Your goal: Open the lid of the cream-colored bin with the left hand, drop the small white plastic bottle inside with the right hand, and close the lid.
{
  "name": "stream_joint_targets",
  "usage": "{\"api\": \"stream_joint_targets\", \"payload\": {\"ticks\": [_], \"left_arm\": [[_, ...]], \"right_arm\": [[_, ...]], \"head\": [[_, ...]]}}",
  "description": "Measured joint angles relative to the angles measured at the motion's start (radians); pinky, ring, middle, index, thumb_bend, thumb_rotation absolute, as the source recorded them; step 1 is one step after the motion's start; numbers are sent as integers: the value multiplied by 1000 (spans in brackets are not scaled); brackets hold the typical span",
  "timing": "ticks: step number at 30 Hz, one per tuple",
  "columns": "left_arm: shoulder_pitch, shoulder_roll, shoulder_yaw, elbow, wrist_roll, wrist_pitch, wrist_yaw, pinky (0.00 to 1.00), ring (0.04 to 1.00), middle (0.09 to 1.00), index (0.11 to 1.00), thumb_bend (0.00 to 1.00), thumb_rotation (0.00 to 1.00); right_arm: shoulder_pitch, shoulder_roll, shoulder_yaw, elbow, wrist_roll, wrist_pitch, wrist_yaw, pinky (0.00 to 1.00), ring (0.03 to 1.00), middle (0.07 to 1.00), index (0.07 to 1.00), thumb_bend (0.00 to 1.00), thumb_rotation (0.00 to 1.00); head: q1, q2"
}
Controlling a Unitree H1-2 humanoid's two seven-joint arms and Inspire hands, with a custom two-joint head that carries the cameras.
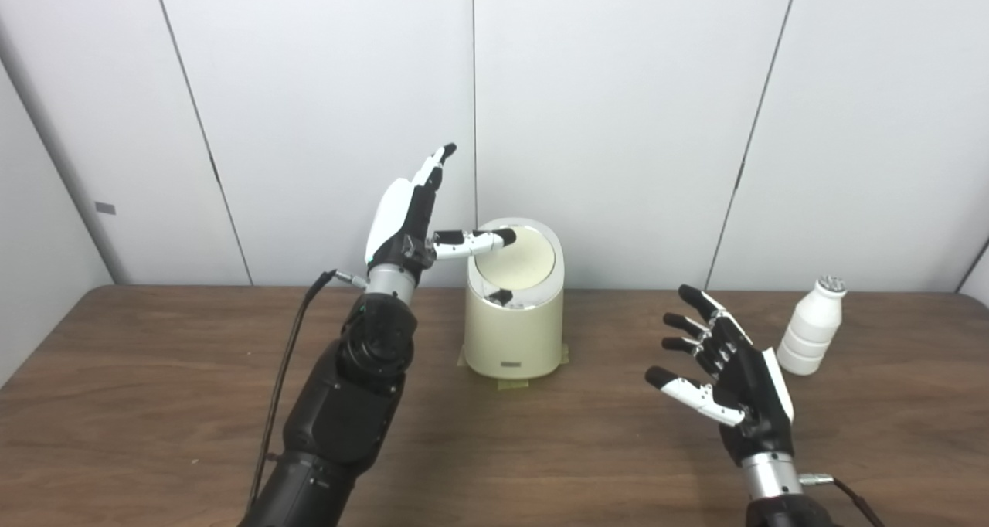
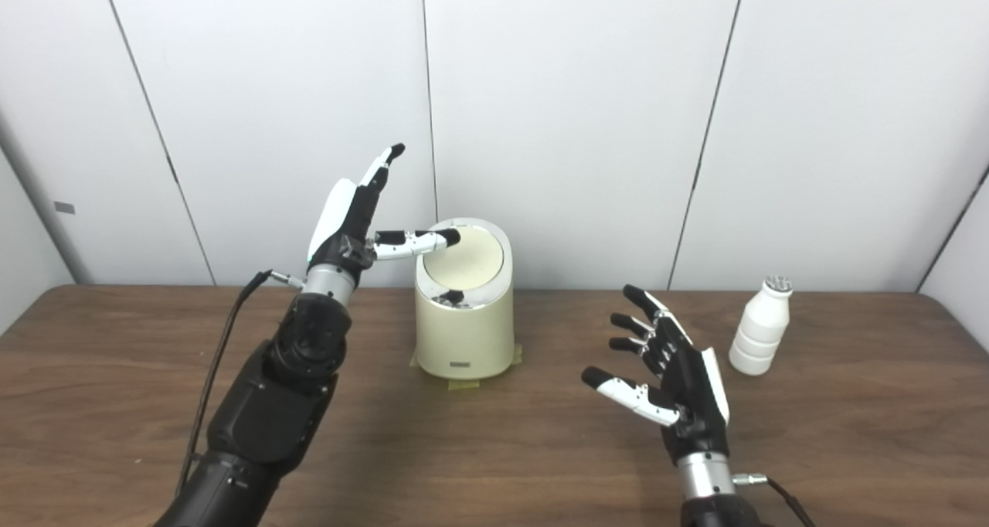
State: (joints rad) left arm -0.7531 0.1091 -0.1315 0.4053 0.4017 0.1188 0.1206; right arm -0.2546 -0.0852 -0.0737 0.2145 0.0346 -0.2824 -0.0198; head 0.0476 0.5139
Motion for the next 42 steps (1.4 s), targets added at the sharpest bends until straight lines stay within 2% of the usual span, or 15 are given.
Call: {"api": "stream_joint_targets", "payload": {"ticks": [7,10,20,27,30,32,42], "left_arm": [[5,19,-27,0,34,34,-6,957,1000,1000,1000,926,159],[10,19,-43,1,52,35,-7,973,1000,1000,1000,935,143],[17,25,-69,17,62,45,-16,981,1000,1000,1000,1000,231],[19,22,-83,27,65,52,-17,998,1000,1000,1000,1000,247],[20,21,-83,39,65,55,-17,956,1000,1000,1000,1000,251],[19,21,-88,40,68,61,-16,989,1000,1000,1000,998,253],[-2,20,-141,84,152,101,28,1000,1000,1000,1000,929,224]], "right_arm": [[-1,10,1,-9,3,1,0,632,767,885,823,873,298],[-1,12,1,-11,3,1,-1,643,767,888,822,872,300],[-1,16,0,-35,5,5,-2,635,765,890,820,867,294],[-1,18,0,-36,5,6,-5,639,765,887,816,874,295],[-1,18,0,-36,7,6,-5,650,768,887,815,874,297],[-1,18,0,-36,7,6,-6,658,769,887,815,876,299],[0,18,0,-41,20,8,-5,648,762,887,816,860,264]], "head": [[-2,3],[-5,5],[-8,11],[-9,15],[-9,15],[-9,17],[-12,21]]}}
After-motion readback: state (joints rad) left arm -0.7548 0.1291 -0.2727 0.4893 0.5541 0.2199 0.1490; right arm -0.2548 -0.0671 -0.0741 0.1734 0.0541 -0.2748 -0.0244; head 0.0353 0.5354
